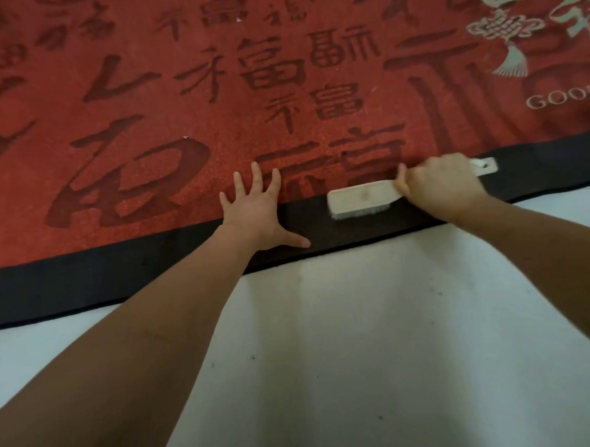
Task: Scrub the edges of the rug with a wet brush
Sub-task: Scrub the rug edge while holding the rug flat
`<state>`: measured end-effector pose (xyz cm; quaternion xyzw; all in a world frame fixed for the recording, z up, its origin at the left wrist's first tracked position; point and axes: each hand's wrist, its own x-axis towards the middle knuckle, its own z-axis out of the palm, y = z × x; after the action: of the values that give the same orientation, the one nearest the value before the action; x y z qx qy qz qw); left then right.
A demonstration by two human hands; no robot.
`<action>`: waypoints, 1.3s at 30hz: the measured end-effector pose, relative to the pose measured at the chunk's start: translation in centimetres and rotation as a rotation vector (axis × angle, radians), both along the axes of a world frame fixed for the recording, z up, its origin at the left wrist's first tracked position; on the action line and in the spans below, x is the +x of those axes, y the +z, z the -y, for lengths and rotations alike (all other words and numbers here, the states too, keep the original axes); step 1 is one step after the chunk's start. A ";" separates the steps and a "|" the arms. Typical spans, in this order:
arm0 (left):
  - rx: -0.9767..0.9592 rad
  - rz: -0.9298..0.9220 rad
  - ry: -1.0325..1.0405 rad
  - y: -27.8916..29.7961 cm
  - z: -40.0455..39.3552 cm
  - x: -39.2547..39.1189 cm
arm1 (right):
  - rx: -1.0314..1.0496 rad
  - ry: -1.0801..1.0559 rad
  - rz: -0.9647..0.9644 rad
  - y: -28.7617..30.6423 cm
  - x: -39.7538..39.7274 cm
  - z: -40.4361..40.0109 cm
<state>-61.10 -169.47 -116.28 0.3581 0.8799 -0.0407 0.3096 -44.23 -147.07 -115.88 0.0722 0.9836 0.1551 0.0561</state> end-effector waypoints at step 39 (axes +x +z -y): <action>0.198 0.048 -0.133 -1.7 -6.8 3.2 | -0.129 -0.014 -0.207 -0.8 1.9 -4.6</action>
<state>-57.86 -162.63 -117.97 0.4452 0.8464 0.0347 0.2901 -42.36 -142.44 -116.66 0.0908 0.9916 0.0829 -0.0404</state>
